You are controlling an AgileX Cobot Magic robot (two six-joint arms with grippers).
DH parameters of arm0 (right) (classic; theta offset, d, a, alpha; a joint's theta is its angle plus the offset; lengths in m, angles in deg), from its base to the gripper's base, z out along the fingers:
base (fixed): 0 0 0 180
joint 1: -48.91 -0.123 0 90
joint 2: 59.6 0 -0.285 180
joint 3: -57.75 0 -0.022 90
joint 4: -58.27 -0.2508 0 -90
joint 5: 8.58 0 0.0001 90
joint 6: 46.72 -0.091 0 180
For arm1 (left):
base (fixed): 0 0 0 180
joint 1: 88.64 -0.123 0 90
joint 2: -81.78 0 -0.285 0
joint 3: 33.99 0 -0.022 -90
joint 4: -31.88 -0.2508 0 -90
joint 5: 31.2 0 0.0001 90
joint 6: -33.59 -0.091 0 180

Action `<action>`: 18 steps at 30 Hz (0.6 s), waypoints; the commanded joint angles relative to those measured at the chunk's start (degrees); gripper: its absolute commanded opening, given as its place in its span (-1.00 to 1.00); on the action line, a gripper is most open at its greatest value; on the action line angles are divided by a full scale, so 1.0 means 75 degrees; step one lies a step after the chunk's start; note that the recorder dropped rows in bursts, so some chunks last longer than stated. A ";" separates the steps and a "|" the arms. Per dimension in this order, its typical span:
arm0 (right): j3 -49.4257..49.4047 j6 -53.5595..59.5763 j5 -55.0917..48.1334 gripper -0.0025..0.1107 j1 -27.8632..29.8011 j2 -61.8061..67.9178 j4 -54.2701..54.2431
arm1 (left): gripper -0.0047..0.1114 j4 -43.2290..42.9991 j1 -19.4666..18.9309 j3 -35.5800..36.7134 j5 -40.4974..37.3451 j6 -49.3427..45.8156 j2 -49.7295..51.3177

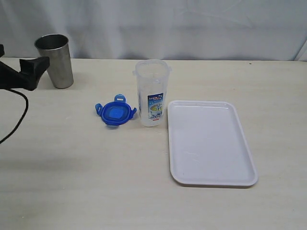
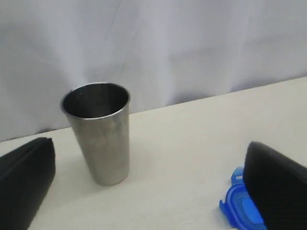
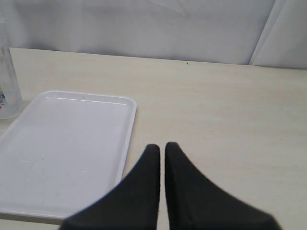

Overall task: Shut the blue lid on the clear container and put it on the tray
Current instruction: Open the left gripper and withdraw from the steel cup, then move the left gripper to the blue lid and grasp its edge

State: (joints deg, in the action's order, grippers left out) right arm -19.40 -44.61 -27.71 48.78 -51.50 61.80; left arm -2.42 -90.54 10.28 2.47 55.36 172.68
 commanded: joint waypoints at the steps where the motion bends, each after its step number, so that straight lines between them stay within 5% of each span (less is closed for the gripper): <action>1: -0.0009 0.0002 -0.0022 -0.88 -0.0006 -0.0041 -0.0013 | 0.87 -0.0207 0.0462 -0.0611 -0.2504 0.0507 -0.0686; 5: -0.0009 0.0002 -0.0022 -0.88 -0.0006 -0.0041 -0.0013 | 0.87 -0.0193 0.1194 -0.0961 -0.4490 0.0507 -0.0668; 18: -0.0009 0.0002 -0.0022 -0.88 -0.0006 -0.0041 -0.0013 | 0.78 0.0283 0.2984 -0.0961 -0.4343 0.0534 0.0371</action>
State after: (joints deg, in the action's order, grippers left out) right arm -19.40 -44.61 -27.71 48.78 -51.50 61.80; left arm -3.16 -69.69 3.55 -31.20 58.82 173.47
